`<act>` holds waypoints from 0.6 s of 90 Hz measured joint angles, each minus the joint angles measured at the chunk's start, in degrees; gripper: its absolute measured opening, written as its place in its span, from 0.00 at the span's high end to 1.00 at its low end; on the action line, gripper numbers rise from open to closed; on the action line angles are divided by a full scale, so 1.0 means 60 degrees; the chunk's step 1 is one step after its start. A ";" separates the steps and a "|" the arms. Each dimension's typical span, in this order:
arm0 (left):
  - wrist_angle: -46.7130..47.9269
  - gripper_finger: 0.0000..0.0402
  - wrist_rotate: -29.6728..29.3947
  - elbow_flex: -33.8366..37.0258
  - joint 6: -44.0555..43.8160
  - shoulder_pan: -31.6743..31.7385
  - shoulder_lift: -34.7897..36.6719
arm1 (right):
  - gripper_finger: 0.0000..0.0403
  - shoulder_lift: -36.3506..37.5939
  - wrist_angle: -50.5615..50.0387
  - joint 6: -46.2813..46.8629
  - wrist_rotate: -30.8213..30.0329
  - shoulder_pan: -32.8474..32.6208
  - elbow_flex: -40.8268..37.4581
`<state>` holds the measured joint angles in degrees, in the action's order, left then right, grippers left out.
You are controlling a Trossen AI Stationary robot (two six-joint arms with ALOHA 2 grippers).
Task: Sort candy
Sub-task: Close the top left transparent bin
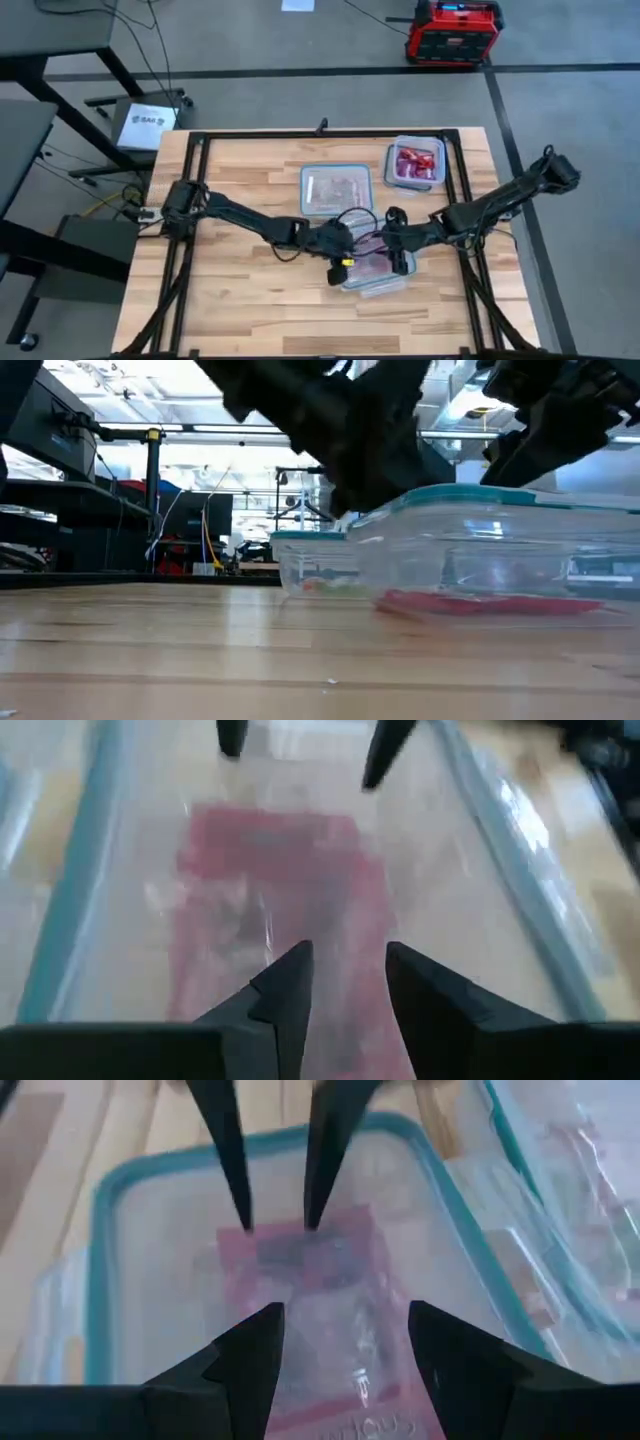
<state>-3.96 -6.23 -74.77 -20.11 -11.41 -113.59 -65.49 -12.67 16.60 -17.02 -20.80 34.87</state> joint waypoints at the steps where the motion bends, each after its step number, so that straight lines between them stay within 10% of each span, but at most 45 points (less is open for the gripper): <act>1: 0.0194 0.71 0.0013 -0.0002 -0.0097 -0.0020 0.0023 | 0.50 0.0056 -0.0038 0.0002 -0.0002 0.0002 0.0000; 32: 0.6211 0.71 -0.0276 0.0055 -0.1631 -0.1396 0.2283 | 0.50 0.2238 -0.1893 -0.0022 0.0047 -0.0029 0.0007; 54: 0.4486 0.71 -0.2887 0.0030 -0.1232 -0.1436 0.2620 | 0.50 0.1144 0.0287 -0.1348 0.0117 -0.0082 -0.0220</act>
<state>22.96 -23.56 -74.59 -27.50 -20.02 -97.87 -58.63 -10.95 8.51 -16.31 -21.29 33.55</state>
